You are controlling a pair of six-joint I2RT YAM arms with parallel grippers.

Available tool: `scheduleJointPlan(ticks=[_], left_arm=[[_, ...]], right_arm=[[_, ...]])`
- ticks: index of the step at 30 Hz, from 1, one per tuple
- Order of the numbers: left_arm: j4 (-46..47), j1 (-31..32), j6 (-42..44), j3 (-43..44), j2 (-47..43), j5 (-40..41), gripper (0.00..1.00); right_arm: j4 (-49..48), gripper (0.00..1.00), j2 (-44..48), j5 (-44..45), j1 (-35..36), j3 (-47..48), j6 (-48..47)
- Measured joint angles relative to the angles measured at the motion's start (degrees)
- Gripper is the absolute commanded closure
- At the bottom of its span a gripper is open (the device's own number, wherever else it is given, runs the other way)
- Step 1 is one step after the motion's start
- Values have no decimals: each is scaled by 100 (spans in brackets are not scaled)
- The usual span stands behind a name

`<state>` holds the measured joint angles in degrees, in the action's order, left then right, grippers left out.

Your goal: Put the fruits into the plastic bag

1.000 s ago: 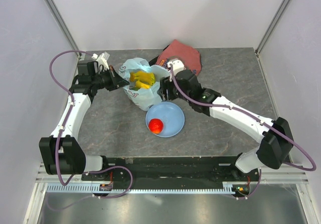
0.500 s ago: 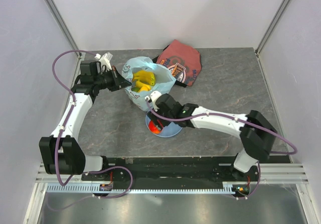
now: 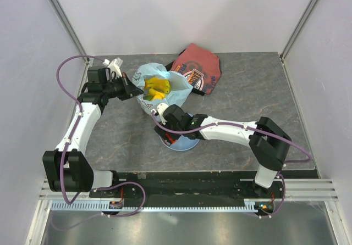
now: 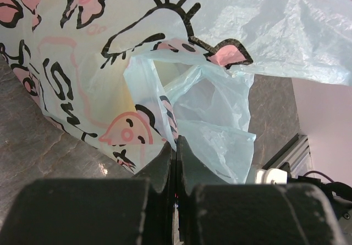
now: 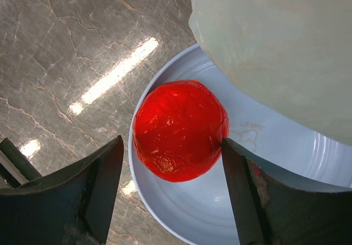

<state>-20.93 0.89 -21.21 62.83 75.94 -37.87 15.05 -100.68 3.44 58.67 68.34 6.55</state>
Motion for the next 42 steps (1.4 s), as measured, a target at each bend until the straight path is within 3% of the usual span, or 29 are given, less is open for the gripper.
scheduleJointPlan(ticks=[12, 17, 18, 21, 27, 34, 42], left_arm=[[0, 0, 0, 0, -2, 17, 99], [0, 0, 0, 0, -4, 22, 99], [-2, 0, 0, 0, -4, 22, 98], [-2, 0, 0, 0, -13, 24, 99], [-2, 0, 0, -2, -28, 24, 98], [0, 0, 0, -7, -37, 26, 98], [-2, 0, 0, -26, -37, 26, 99]], right_arm=[[-155, 18, -341, 11, -33, 94, -46], [-201, 23, -369, 0, -85, 94, 24], [-225, 26, -385, -2, -94, 94, 35], [-262, 47, -396, -2, -116, 94, 94], [-280, 65, -396, 4, -140, 94, 125], [-240, 100, -153, 216, -153, -98, 208], [-229, 100, 1086, 551, -385, -726, 555]])
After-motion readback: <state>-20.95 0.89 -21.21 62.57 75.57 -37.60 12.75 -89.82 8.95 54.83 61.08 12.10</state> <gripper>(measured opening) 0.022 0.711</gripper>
